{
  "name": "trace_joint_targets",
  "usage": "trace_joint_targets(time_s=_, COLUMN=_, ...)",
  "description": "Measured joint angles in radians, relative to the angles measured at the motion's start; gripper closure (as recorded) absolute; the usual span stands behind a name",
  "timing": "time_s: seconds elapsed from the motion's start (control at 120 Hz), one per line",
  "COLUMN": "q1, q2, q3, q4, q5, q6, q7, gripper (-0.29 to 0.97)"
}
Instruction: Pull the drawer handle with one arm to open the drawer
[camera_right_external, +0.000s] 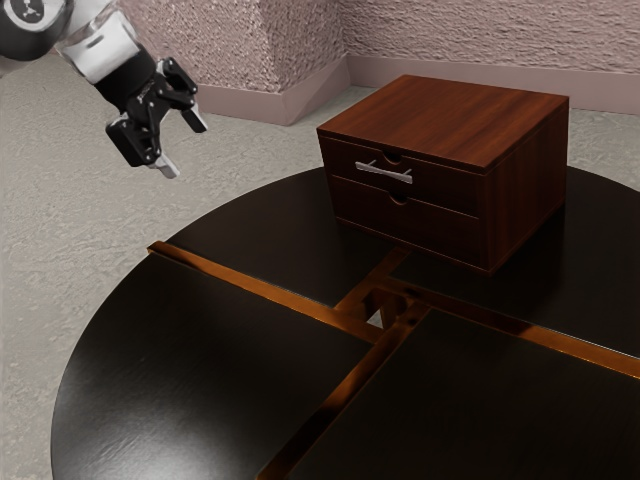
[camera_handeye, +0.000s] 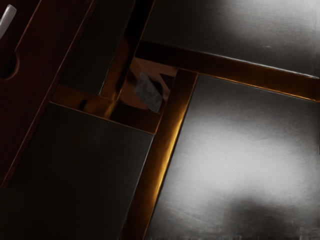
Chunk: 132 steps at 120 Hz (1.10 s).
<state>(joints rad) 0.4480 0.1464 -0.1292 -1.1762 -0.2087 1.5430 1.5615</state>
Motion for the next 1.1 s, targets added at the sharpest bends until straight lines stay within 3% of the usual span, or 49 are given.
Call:
trace_joint_targets(time_s=0.2, q1=-0.002, q2=0.041, q3=0.003, q4=-0.081, q5=-0.005, q6=0.097, q7=0.172, gripper=0.0)
trace_joint_targets(time_s=0.3, q1=-0.009, q2=0.031, q3=-0.004, q4=-0.171, q5=-0.001, q6=0.234, q7=0.214, gripper=0.01)
trace_joint_targets(time_s=0.483, q1=-0.013, q2=-0.005, q3=-0.041, q4=-0.337, q5=0.09, q6=0.559, q7=0.238, gripper=0.07)
trace_joint_targets(time_s=0.642, q1=-0.014, q2=-0.02, q3=-0.071, q4=-0.388, q5=0.12, q6=0.753, q7=0.247, gripper=0.15)
trace_joint_targets(time_s=0.833, q1=-0.011, q2=0.011, q3=-0.106, q4=-0.389, q5=0.12, q6=0.864, q7=0.252, gripper=0.23)
trace_joint_targets(time_s=1.1, q1=-0.013, q2=0.089, q3=-0.139, q4=-0.34, q5=0.102, q6=0.919, q7=0.254, gripper=0.32)
